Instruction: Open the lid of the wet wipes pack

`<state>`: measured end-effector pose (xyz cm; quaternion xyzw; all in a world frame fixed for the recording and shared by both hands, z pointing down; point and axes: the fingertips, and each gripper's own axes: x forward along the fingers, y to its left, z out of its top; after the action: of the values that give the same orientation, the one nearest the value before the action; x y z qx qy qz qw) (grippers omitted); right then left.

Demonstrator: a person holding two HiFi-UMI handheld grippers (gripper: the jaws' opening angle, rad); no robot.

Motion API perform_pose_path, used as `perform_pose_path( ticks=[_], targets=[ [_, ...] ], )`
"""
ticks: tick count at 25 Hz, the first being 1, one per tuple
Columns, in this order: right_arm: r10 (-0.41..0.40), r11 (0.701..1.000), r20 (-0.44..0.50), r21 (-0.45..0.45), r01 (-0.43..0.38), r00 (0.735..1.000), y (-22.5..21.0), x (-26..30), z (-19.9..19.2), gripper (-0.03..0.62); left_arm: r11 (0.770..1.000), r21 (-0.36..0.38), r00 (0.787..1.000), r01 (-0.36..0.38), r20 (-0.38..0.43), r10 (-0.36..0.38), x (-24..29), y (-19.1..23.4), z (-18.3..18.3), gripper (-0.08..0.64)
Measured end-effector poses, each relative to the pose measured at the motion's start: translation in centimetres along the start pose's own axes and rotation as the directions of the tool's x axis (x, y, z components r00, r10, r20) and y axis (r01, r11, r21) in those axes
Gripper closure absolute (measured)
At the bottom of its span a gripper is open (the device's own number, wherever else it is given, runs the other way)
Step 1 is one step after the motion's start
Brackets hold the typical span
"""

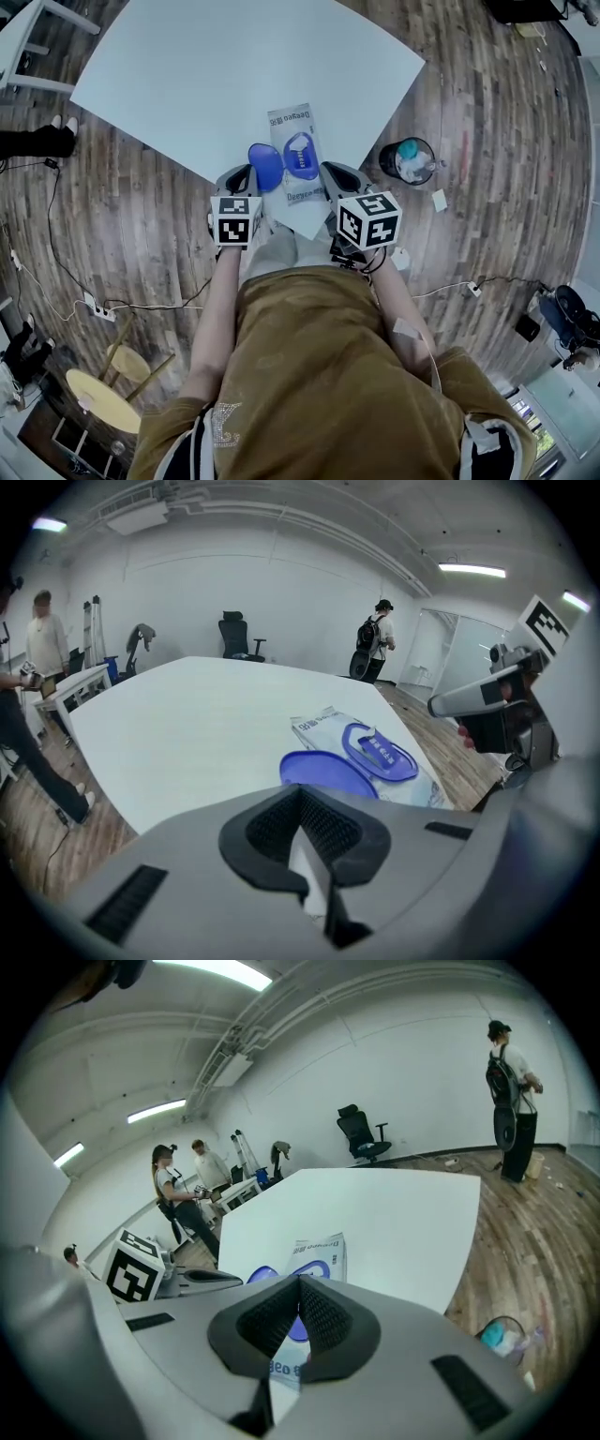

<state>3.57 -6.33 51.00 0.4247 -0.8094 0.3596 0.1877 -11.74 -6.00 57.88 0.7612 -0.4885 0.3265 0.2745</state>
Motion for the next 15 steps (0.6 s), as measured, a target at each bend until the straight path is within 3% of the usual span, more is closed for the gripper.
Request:
perform_pose_path(
  ticks=[4, 7, 11, 15],
  targets=[
    [-0.024, 0.998, 0.056, -0.049, 0.027, 0.998, -0.1, -1.3, 1.7, 0.583, 1.0, 0.007, 0.994, -0.008, 0.105, 0.007, -1.9, -0.4, 2.6, 0.558],
    [-0.036, 0.996, 0.11, -0.079, 0.044, 0.993, -0.4, -2.6, 3.2, 0.583, 0.998, 0.059, 0.983, -0.032, 0.185, 0.021, -3.7, -1.0, 4.9, 0.558],
    [-0.06, 0.99, 0.205, -0.11, 0.084, 0.977, -0.9, -4.3, 5.8, 0.583, 0.996, 0.069, 0.956, -0.057, 0.291, 0.034, -6.1, -1.0, 7.8, 0.558],
    [-0.068, 0.99, 0.325, -0.093, 0.103, 0.943, -1.1, -6.9, 9.0, 0.583, 0.982, 0.139, 0.921, -0.128, 0.384, 0.066, -8.6, -1.2, 10.3, 0.558]
  ],
)
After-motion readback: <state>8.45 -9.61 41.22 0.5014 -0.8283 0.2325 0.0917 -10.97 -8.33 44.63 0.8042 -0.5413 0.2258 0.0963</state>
